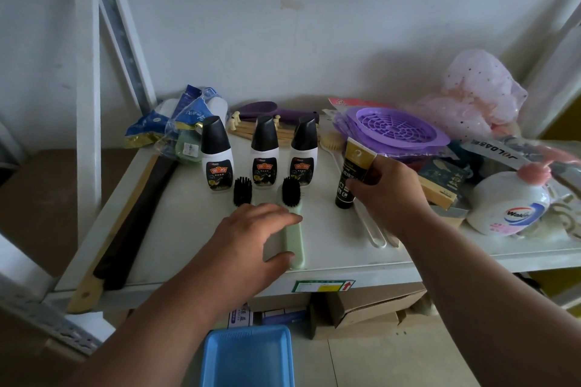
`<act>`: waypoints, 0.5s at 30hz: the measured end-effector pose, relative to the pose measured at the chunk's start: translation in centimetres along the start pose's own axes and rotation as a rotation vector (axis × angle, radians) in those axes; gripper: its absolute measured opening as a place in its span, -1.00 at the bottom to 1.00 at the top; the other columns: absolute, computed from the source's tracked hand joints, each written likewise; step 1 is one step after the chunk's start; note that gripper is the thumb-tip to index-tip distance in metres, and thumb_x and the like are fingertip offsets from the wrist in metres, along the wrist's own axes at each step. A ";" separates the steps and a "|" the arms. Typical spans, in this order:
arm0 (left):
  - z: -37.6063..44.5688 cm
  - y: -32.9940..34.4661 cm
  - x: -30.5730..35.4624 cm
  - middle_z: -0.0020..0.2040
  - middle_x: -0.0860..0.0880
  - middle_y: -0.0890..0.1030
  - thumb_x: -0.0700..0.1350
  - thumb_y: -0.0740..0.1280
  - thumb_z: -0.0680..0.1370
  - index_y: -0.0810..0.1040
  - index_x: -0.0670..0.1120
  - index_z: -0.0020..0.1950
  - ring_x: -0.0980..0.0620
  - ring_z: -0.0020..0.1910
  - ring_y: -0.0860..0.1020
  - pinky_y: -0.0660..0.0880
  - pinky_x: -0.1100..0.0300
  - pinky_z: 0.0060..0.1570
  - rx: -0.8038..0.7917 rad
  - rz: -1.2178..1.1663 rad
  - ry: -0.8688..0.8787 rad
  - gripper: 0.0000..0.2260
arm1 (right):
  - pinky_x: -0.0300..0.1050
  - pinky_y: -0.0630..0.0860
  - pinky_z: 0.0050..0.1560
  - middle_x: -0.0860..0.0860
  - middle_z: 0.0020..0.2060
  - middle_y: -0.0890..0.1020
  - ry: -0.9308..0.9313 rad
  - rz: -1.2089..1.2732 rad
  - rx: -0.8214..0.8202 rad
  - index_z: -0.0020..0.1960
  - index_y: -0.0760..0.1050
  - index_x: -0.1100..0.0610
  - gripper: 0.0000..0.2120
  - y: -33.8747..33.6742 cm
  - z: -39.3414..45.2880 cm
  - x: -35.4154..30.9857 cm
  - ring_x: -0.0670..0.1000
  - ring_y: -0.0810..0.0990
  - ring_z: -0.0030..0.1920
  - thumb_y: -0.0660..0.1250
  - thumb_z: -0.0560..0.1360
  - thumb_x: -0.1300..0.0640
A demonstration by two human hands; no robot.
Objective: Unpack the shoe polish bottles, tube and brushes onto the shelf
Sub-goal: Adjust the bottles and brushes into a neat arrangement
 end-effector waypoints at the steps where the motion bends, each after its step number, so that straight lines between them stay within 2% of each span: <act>1: 0.0 0.0 0.0 0.41 0.27 0.50 0.06 0.53 0.56 0.53 0.21 0.50 0.23 0.43 0.37 0.34 0.13 0.48 0.001 0.000 0.001 -0.49 | -0.30 0.45 -0.30 -0.09 -0.15 0.72 -0.001 -0.001 -0.001 0.11 0.67 0.03 -0.75 0.0 0.0 -0.1 -0.15 0.63 -0.20 0.54 0.46 0.02; 6: 0.0 0.0 -0.1 0.40 0.30 0.49 0.07 0.52 0.56 0.52 0.22 0.50 0.23 0.43 0.37 0.34 0.13 0.47 0.004 0.001 0.006 -0.50 | -0.32 0.40 -0.33 -0.12 -0.18 0.70 0.000 -0.008 -0.003 0.11 0.67 0.01 -0.76 -0.2 -0.2 -0.1 -0.20 0.60 -0.23 0.53 0.46 0.01; 11: 0.1 -0.5 -0.5 0.39 0.28 0.52 0.05 0.52 0.56 0.55 0.20 0.49 0.21 0.41 0.40 0.36 0.14 0.45 0.023 0.003 0.010 -0.51 | -0.30 0.44 -0.29 -0.11 -0.13 0.71 0.012 -0.007 -0.034 0.15 0.65 0.00 -0.72 0.1 -0.3 -0.2 -0.19 0.61 -0.20 0.53 0.46 0.00; 15: 0.3 -1.6 -1.2 0.35 0.32 0.51 0.04 0.52 0.56 0.56 0.22 0.48 0.29 0.38 0.40 0.25 0.41 0.37 0.060 0.008 0.017 -0.52 | -0.22 0.46 -0.32 -0.14 -0.18 0.67 0.021 -0.005 0.004 0.10 0.60 -0.02 -0.71 -0.6 -0.4 -0.7 -0.13 0.61 -0.21 0.50 0.46 -0.11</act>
Point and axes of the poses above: each hand's wrist, its own z-axis towards the middle knuckle, its own y-axis out of the palm, x = y × z, the point moved 10 cm from there along z, towards the middle knuckle
